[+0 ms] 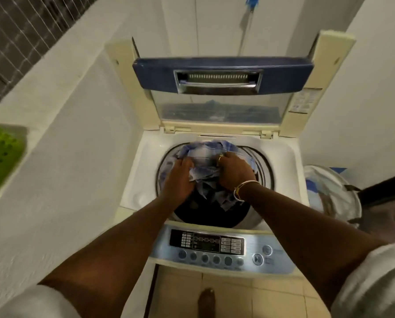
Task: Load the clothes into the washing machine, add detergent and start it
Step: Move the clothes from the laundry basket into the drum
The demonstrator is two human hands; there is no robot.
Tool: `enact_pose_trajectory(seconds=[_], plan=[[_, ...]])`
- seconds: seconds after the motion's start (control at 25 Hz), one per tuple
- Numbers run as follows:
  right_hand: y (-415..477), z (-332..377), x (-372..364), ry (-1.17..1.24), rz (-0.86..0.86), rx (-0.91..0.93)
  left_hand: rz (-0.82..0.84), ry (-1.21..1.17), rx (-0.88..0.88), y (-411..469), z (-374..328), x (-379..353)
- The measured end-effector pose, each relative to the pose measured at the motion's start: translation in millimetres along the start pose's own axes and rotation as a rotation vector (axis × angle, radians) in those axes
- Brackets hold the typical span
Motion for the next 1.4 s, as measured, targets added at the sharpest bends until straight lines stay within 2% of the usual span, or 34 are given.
enact_pose_trajectory(seconds=[0.12,0.24,0.32,0.44,0.6,0.76,0.88,0.96,1.08,1.24,1.32,1.4], plan=[[15,-18,-48,-0.024,0.051,-0.093,0.166,-0.08,0.098,14,42,-41],[23,-34,-89,-0.093,0.308,-0.182,0.471,-0.088,0.238,19,63,-68],[21,-39,-99,-0.085,0.42,-0.201,0.589,-0.07,0.246,17,65,-73],[25,-45,-86,-0.01,0.358,-0.205,0.527,-0.08,0.203,21,60,-68],[19,-55,-42,-0.053,0.138,-0.195,0.339,-0.112,0.25,28,13,-75],[-15,-80,11,-0.041,-0.141,-0.196,0.066,-0.128,0.08,36,-75,-95],[-40,-128,40,0.06,-0.347,-0.231,-0.043,-0.212,-0.038,51,-137,-117],[-58,-165,49,0.096,-0.41,-0.288,-0.057,-0.197,-0.118,58,-174,-136],[-85,-225,58,0.127,-0.398,-0.377,-0.046,-0.137,-0.218,66,-225,-168],[-117,-310,74,0.127,-0.362,-0.393,0.106,0.089,-0.372,74,-289,-211],[-129,-346,82,0.086,-0.346,-0.39,0.177,0.125,-0.438,78,-318,-231],[-135,-376,89,0.06,-0.335,-0.375,0.194,0.102,-0.423,85,-340,-255]])
Point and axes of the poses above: each hand's wrist, its own y-axis towards the middle knuckle, its own x-axis out of the back of the hand, z = x × y, the point moved 3 cm from there along y, towards the middle knuckle, and after that the axes turned 5 degrees about -y, right-handed, at the moved point
